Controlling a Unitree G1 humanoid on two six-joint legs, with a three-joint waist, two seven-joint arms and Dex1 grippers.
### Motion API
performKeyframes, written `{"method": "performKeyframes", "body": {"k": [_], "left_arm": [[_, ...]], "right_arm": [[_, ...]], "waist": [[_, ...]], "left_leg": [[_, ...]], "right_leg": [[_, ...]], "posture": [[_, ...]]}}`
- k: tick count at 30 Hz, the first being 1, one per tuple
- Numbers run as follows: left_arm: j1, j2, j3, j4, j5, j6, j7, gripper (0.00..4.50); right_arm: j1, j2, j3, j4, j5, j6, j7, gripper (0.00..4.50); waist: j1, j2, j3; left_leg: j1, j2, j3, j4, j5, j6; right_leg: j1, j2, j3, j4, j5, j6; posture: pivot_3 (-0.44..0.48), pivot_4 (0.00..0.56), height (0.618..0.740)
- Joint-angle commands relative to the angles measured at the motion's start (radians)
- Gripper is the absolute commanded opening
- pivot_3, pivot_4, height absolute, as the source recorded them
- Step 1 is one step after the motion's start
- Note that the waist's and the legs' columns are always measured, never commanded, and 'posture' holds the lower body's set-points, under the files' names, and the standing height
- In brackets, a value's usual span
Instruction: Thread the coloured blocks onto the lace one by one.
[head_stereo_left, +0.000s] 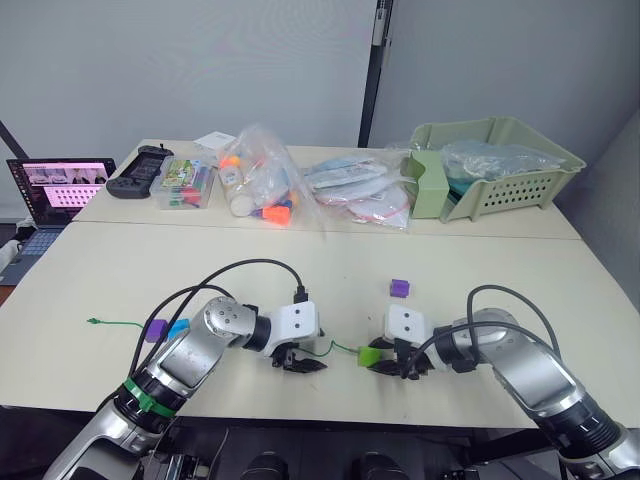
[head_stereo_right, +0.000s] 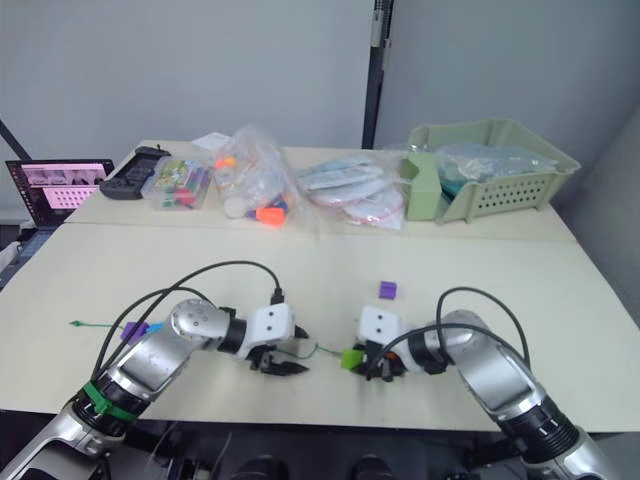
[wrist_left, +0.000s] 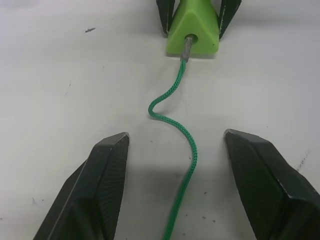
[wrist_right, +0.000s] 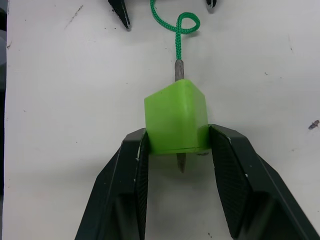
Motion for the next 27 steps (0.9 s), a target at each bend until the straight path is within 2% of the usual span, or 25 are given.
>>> {"method": "performKeyframes", "body": {"k": [1, 4, 7, 15, 27], "left_arm": [[0.002, -0.043, 0.024, -0.002, -0.02, -0.023, 0.019, 2.1], [-0.001, -0.058, 0.027, 0.0, -0.02, -0.025, 0.013, 1.02], [-0.002, -0.062, 0.028, 0.004, -0.019, -0.033, 0.005, 0.12], [-0.016, -0.057, 0.032, -0.033, -0.032, -0.019, -0.03, 0.06], [-0.084, -0.117, -0.083, 0.001, 0.028, 0.041, -0.048, 0.06]], "right_arm": [[0.0, -0.018, 0.013, -0.027, 0.006, 0.021, 0.005, 1.32], [0.0, -0.021, 0.012, -0.028, 0.006, 0.025, 0.003, 1.32], [0.001, -0.022, 0.013, -0.031, 0.007, 0.031, 0.002, 1.32], [0.013, -0.025, 0.013, -0.043, 0.008, 0.042, -0.007, 1.32], [0.009, -0.022, 0.02, -0.047, 0.002, 0.058, -0.021, 1.32]], "waist": [[0.0, 0.0, 0.0], [-0.001, 0.0, 0.0], [-0.002, 0.0, 0.0], [-0.001, 0.0, 0.0], [-0.001, 0.0, 0.0]], "left_leg": [[0.0, 0.0, 0.0, 0.0, 0.0, 0.0], [-0.001, 0.0, 0.0, 0.0, 0.0, 0.0], [0.0, 0.0, 0.0, 0.0, 0.0, 0.0], [0.0, 0.0, 0.0, 0.0, 0.0, 0.0], [-0.001, 0.0, 0.0, 0.0, 0.0, 0.0]], "right_leg": [[0.0, 0.0, 0.0, 0.0, 0.0, 0.0], [-0.001, 0.0, 0.0, 0.0, 0.0, 0.0], [-0.001, 0.0, 0.0, 0.0, 0.0, 0.0], [-0.001, 0.0, 0.0, 0.0, 0.0, 0.0], [0.0, 0.0, 0.0, 0.0, 0.0, 0.0]], "posture": [[0.0, 0.15, 0.74], [0.0, 0.15, 0.74], [0.0, 0.15, 0.74], [0.0, 0.15, 0.74], [0.0, 0.15, 0.74]]}}
